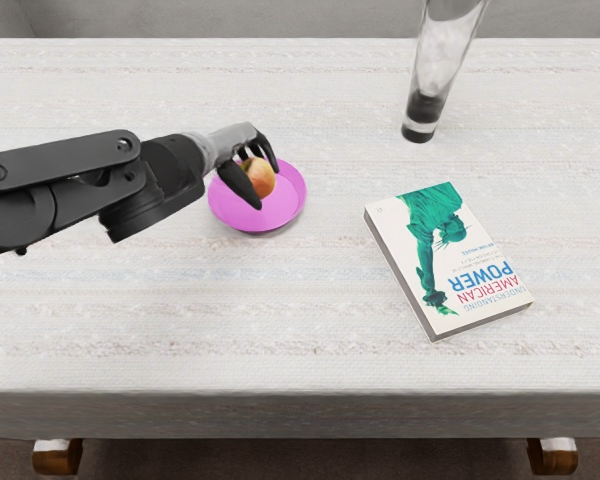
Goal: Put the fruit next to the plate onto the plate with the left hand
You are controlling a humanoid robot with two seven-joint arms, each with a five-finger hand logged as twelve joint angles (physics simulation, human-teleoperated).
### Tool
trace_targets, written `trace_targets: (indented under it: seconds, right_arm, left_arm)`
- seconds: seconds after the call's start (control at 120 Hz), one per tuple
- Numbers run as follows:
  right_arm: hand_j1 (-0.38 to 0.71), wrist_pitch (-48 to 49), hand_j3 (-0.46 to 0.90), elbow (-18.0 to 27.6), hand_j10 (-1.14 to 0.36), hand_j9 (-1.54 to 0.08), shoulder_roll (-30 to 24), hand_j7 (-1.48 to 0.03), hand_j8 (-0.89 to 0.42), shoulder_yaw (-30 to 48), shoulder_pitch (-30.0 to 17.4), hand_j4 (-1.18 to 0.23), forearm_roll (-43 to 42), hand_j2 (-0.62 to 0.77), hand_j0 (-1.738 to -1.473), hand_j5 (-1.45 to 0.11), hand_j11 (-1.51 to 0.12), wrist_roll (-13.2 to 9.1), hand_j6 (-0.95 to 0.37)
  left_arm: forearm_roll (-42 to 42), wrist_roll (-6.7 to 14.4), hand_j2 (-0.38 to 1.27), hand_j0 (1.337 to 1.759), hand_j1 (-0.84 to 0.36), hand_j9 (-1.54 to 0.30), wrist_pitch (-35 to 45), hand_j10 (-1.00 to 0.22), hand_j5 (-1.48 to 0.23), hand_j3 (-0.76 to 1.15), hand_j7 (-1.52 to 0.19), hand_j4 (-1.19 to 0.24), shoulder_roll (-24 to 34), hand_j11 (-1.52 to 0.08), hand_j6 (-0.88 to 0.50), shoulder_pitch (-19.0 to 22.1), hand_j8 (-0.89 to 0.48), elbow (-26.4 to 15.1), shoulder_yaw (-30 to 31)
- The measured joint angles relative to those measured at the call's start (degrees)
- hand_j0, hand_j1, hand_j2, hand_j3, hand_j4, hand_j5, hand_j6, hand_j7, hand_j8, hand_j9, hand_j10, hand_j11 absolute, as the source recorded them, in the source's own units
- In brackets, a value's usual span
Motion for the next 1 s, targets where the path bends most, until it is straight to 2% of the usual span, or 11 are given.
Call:
trace_targets:
  seconds: [0.117, 0.208, 0.292, 0.375, 0.45, 0.6, 0.717, 0.75, 0.783, 0.883, 1.0]
  right_arm:
    - [-0.35, 0.0, 0.0, 0.0, 0.0, 0.0, 0.0, 0.0, 0.0, -0.01, 0.26, 0.0, -0.01, 0.0, -1.658, 0.0, 0.0, 0.0, 0.0]
    - [-0.35, 0.0, 0.0, 0.0, 0.0, 0.0, 0.0, 0.0, 0.0, -0.01, 0.35, 0.0, -0.01, 0.0, -1.658, 0.0, 0.0, 0.0, 0.0]
    - [-0.35, 0.0, 0.0, 0.0, 0.0, 0.0, 0.0, 0.0, 0.0, -0.01, 0.4, 0.0, -0.01, 0.0, -1.658, 0.0, 0.0, 0.0, 0.0]
    - [-0.35, 0.0, 0.0, 0.0, 0.0, 0.0, 0.0, 0.0, 0.0, -0.01, 0.41, 0.0, -0.01, 0.0, -1.658, 0.0, 0.0, 0.0, 0.0]
    - [-0.35, 0.0, 0.0, 0.0, 0.0, 0.0, 0.0, 0.0, 0.0, -0.01, 0.42, 0.0, -0.01, 0.0, -1.658, 0.0, 0.0, -0.01, 0.0]
    - [-0.35, 0.0, 0.0, 0.0, 0.0, 0.0, 0.0, 0.0, 0.0, -0.01, 0.46, 0.0, -0.01, 0.0, -1.658, 0.0, 0.0, -0.01, 0.0]
    - [-0.35, 0.01, 0.0, 0.0, 0.0, 0.0, 0.0, 0.0, 0.0, -0.01, 0.46, 0.0, -0.01, 0.0, -1.658, 0.0, 0.0, 0.0, 0.0]
    - [-0.35, 0.01, 0.0, 0.0, 0.0, 0.0, 0.0, 0.0, 0.0, 0.0, 0.46, 0.0, -0.01, 0.0, -1.658, 0.0, 0.0, -0.01, 0.0]
    - [-0.35, 0.03, 0.0, 0.0, 0.0, 0.0, 0.0, 0.0, 0.0, 0.02, 0.45, 0.0, -0.01, 0.0, -1.658, 0.0, 0.0, 0.01, 0.0]
    - [-0.35, 0.19, 0.0, 0.03, 0.0, 0.0, 0.0, 0.0, 0.0, 0.11, 0.46, 0.0, 0.04, 0.0, -1.658, 0.0, 0.0, 0.04, 0.0]
    - [-0.35, 0.24, 0.0, 0.01, 0.0, 0.0, 0.0, 0.0, 0.0, 0.14, 0.43, 0.0, 0.06, 0.0, -1.658, 0.0, 0.0, 0.06, 0.0]
  left_arm:
    - [-0.14, 0.01, 0.26, 1.649, -0.29, -1.02, -2.01, -0.69, -0.97, 0.0, -0.98, -0.58, -3.08, -1.03, -0.35, -0.58, -0.35, 5.56, -0.53]
    - [-0.22, 0.03, 0.2, 1.649, -0.25, -1.03, -3.36, -0.71, -0.98, 0.0, -0.99, -0.6, -4.72, -1.03, -0.37, -0.64, -0.36, 9.78, -0.82]
    - [-0.35, 0.02, 0.31, 1.65, -0.27, -1.03, -4.34, -0.74, -0.99, 0.0, -1.0, -0.61, -6.87, -1.02, -0.38, -0.53, -0.37, 13.17, -1.05]
    - [-0.46, 0.02, 0.43, 1.651, -0.3, -1.03, -4.95, -0.75, -0.99, 0.0, -1.01, -0.62, -7.39, -1.02, -0.37, -0.53, -0.36, 15.15, -1.17]
    - [-0.46, 0.02, 0.42, 1.652, -0.31, -0.99, -5.13, -0.74, -0.96, 0.0, -0.97, -0.61, -7.4, -0.98, -0.37, -0.53, -0.37, 15.96, -1.2]
    - [-0.23, 0.03, 0.23, 1.655, -0.1, -0.62, -2.62, -0.47, -0.6, 0.0, -0.61, -0.4, -7.74, -0.61, -0.29, -0.35, -0.28, 16.35, -1.3]
    - [-0.2, 0.03, 0.14, 1.656, 0.02, -0.43, -1.65, -0.33, -0.42, 0.0, -0.42, -0.29, -7.7, -0.43, -0.23, -0.43, -0.22, 16.28, -1.33]
    - [-0.37, 0.03, 0.12, 1.657, 0.05, -0.39, -1.52, -0.29, -0.38, 0.0, -0.38, -0.26, -6.73, -0.39, -0.21, -0.46, -0.21, 15.66, -1.62]
    - [-1.45, 0.03, 0.11, 1.657, 0.08, -0.35, -1.52, -0.27, -0.35, 0.0, -0.35, -0.24, -2.17, -0.35, -0.2, -0.4, -0.2, 13.64, -2.58]
    - [-8.47, 0.03, 0.08, 1.657, 0.13, -0.27, -2.9, -0.21, -0.27, 0.0, -0.27, -0.19, 13.34, -0.27, -0.16, -0.82, -0.16, 2.1, -5.51]
    - [-24.18, 0.03, 0.05, 1.658, 0.16, -0.22, -14.96, -0.17, -0.22, 0.0, -0.22, -0.16, 21.85, -0.22, -0.14, -0.35, -0.14, -5.38, -9.85]
